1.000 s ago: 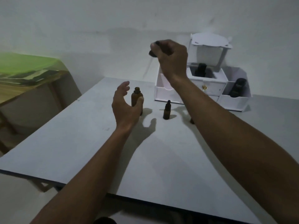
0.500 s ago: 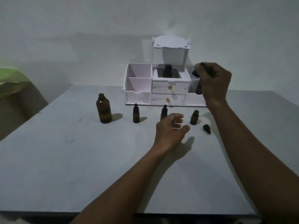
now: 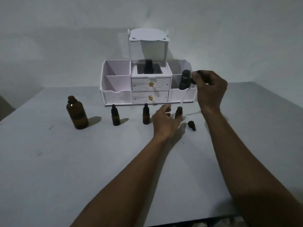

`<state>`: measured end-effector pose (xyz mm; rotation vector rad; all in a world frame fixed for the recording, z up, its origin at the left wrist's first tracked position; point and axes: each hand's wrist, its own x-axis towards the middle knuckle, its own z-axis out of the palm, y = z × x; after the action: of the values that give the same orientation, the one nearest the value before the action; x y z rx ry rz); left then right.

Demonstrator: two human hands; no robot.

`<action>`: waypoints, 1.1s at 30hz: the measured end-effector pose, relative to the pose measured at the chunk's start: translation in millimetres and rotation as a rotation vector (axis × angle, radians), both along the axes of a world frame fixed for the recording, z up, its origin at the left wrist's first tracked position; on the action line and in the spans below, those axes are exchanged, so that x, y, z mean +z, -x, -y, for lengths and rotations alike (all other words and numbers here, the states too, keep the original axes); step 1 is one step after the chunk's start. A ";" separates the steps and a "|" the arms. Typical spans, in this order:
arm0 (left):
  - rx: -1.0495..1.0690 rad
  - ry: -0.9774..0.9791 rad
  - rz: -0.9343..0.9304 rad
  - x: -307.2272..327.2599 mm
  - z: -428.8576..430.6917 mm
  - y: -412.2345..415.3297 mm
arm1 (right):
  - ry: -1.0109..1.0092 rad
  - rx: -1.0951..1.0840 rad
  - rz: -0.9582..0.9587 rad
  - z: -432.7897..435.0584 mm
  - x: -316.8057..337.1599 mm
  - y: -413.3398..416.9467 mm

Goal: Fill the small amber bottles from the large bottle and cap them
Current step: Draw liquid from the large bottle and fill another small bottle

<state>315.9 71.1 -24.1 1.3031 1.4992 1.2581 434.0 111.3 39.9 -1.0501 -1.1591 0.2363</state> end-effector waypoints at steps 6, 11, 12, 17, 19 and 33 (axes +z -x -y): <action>0.008 -0.026 -0.106 -5.9 -13.4 -4.9 | 0.012 0.034 -0.026 -2.1 -2.5 -2.9; -0.006 -0.058 -0.176 -8.6 -17.0 -5.0 | 0.032 0.040 -0.007 -5.3 -4.3 -3.6; -0.008 -0.062 -0.191 -8.7 -17.1 -5.2 | 0.036 0.038 -0.001 -5.5 -4.8 -3.6; -0.009 -0.053 -0.205 -7.2 -15.3 -6.2 | 0.050 0.021 0.059 -4.2 -7.4 -1.4; -0.013 -0.060 -0.225 -7.3 -14.2 -6.5 | 0.057 0.013 0.078 -4.6 -7.9 -0.4; -0.020 -0.082 -0.276 -8.7 -14.8 -3.9 | 0.059 0.048 0.067 -6.1 -7.7 0.8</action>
<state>319.7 85.9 -32.8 1.5938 1.6327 1.1736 433.2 117.4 32.2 -1.0894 -1.2446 0.2764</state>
